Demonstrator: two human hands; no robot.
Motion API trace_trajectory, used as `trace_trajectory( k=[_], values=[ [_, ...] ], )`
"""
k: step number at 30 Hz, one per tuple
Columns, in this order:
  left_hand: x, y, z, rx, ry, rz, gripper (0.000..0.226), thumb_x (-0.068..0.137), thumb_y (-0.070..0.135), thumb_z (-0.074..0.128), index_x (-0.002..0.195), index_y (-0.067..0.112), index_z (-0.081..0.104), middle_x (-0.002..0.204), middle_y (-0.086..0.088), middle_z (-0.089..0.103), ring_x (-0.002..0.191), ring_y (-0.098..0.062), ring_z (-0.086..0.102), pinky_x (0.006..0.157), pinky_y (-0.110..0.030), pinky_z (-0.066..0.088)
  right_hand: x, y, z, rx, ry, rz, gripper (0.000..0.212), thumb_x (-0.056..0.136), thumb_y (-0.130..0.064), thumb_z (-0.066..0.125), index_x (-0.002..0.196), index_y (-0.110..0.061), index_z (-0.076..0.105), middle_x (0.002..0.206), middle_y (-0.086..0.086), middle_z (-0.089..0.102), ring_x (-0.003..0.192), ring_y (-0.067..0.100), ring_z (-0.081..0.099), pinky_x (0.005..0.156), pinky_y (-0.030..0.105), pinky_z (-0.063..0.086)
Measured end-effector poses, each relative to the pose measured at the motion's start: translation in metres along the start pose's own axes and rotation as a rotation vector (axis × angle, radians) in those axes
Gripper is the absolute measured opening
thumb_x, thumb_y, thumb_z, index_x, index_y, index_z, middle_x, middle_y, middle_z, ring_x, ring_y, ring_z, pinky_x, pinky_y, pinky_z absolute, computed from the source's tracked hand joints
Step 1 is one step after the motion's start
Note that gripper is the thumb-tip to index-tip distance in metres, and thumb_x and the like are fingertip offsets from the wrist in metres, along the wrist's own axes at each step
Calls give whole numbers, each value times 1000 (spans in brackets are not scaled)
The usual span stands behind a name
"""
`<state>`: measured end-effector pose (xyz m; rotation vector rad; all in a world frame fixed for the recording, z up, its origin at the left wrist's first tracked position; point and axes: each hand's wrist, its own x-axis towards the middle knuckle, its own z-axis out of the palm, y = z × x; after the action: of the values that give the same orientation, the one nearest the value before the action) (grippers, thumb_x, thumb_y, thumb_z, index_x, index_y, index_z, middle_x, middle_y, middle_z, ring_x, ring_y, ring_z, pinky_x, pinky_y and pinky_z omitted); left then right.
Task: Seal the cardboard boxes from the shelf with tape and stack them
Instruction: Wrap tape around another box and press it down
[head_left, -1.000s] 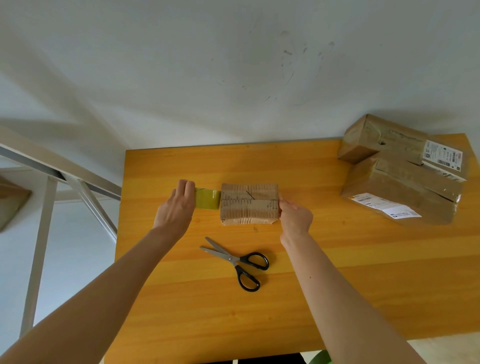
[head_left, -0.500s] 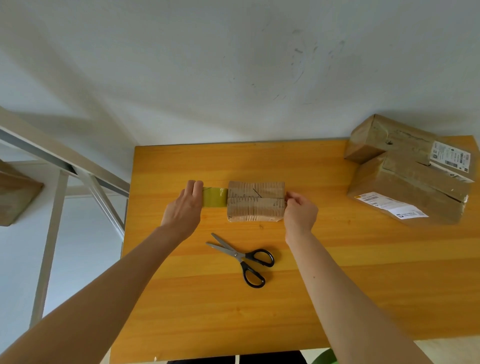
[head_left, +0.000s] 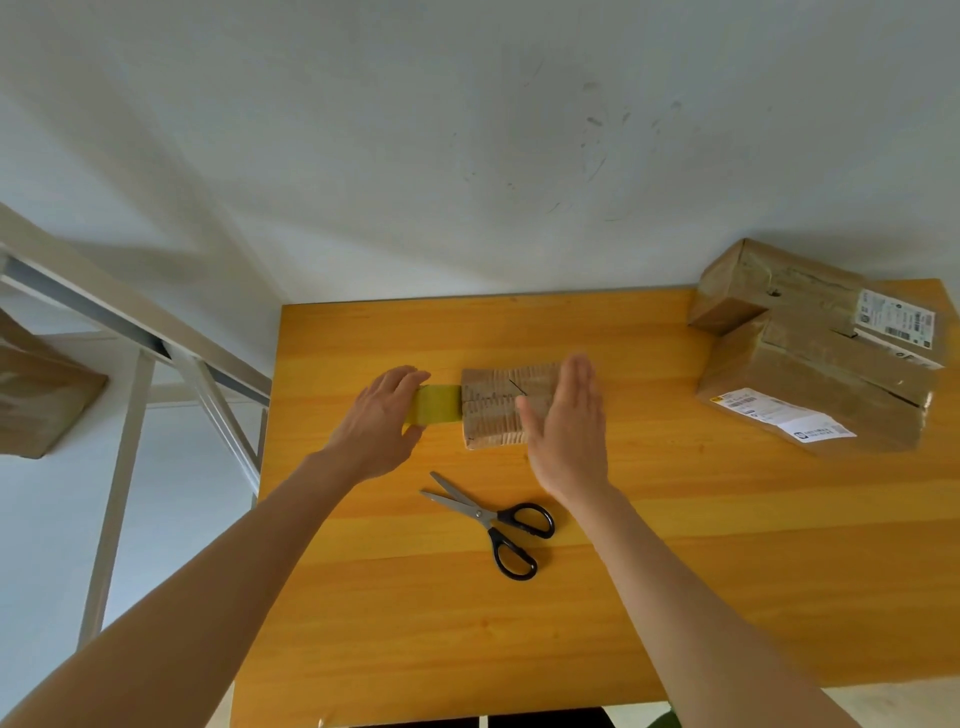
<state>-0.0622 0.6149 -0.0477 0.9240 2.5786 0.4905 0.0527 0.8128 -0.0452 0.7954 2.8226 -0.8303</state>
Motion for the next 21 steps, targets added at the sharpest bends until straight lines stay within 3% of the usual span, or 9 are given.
trace_trajectory(
  k=[3,5,7,9,11,15,21],
  values=[
    [2,2,-2,36,-17,59,64,89,26,65,144,17,35,140,-6,46,130,-27,41,109,-39,30,-3,-2,11,-262,-81,-319,79,97,-60,15,149,-17,-26,154,0,-36,141,15,-34,115,31,-19],
    [4,3,-3,72,-38,60,67,87,36,66,145,23,33,138,-3,49,132,-24,39,116,-44,15,-2,1,18,-358,-142,-398,78,98,-60,17,149,-21,-26,155,0,-35,144,16,-29,119,34,-15],
    [6,5,-4,63,-44,40,67,85,45,65,143,29,35,134,-1,53,132,-23,40,117,-47,9,-1,5,22,-416,-155,-441,74,100,-57,22,149,-24,-23,157,-1,-30,147,17,-23,121,37,-10],
    [6,5,-6,-1,-38,25,58,88,46,61,141,32,40,127,0,57,125,-23,46,111,-41,24,-1,8,24,-444,-150,-453,72,102,-53,25,149,-25,-22,158,0,-27,147,18,-20,122,39,-8],
    [7,4,-8,-34,-42,20,49,93,43,54,140,33,42,120,-2,61,116,-24,52,97,-35,38,-1,9,26,-462,-129,-464,71,103,-49,28,151,-24,-18,159,1,-24,148,19,-17,122,40,-7],
    [14,6,-11,52,-86,42,49,96,44,49,142,29,42,130,-2,59,121,-24,52,100,-35,35,2,12,25,-471,-97,-494,69,104,-42,31,150,-25,-17,159,-1,-21,150,19,-12,120,37,-8],
    [23,-2,-13,-29,-230,-101,49,94,47,50,140,30,43,136,-2,55,125,-27,48,100,-40,42,1,16,25,-475,-104,-495,69,105,-40,31,149,-26,-20,159,-2,-21,150,19,-10,122,36,-3]
  ],
)
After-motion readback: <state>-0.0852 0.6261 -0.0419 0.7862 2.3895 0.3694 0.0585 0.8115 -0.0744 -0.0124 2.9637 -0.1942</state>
